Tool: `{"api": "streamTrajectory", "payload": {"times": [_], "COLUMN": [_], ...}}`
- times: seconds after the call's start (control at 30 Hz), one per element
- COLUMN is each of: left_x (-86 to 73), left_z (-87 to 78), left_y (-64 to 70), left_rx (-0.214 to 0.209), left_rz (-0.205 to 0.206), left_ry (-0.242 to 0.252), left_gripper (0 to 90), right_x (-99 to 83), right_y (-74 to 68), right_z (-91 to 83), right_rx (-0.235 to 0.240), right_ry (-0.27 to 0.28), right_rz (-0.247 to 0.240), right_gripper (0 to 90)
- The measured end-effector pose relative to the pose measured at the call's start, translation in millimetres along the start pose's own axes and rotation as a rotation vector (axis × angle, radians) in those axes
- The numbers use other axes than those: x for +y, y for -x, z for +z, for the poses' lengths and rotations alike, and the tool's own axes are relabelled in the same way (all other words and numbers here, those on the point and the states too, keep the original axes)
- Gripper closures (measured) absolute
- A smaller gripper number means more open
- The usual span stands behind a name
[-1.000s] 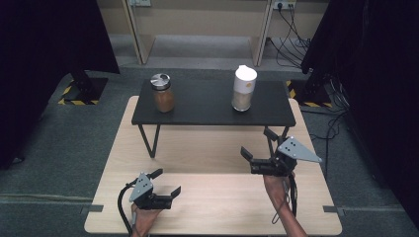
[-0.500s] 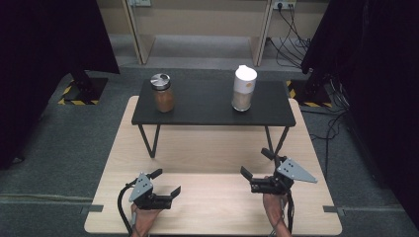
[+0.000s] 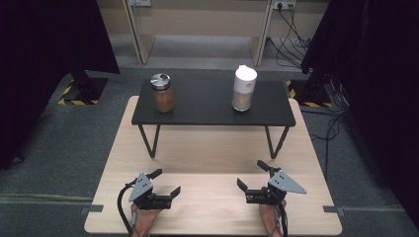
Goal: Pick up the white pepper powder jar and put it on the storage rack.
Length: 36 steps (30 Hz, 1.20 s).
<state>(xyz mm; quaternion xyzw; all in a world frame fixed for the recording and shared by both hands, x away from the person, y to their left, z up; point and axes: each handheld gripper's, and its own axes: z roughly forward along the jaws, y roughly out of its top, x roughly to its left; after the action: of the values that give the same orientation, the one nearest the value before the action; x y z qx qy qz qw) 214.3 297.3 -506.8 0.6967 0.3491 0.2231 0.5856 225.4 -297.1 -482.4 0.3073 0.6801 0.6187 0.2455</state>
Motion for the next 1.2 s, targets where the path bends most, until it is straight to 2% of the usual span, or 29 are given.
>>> {"api": "streamTrajectory", "payload": {"times": [0.3,0.6,0.83,1.2], "left_x": [-0.3,-0.7,-1.6,-3.0], "left_z": [-0.3,-0.7,-1.1,-2.0], "left_y": [-0.2,-0.9,-0.7,0.1], "left_rx": [-0.002,-0.003,-0.004,0.004], "left_rz": [-0.001,-0.007,-0.007,-0.015], "left_ry": [0.003,0.006,0.013,0.025], "left_gripper": [2.0,2.0,2.0,1.7], "right_x": [-14.3,-25.0,-26.3,-26.4], "right_y": [-0.2,2.1,2.4,0.1], "right_z": [2.4,7.4,7.0,7.4], "right_rx": [0.008,0.017,0.006,0.005], "right_ry": [0.004,-0.014,-0.014,-0.013], "right_rz": [0.003,0.023,0.041,0.015], "right_gripper": [0.2,0.4,0.4,0.4]}}
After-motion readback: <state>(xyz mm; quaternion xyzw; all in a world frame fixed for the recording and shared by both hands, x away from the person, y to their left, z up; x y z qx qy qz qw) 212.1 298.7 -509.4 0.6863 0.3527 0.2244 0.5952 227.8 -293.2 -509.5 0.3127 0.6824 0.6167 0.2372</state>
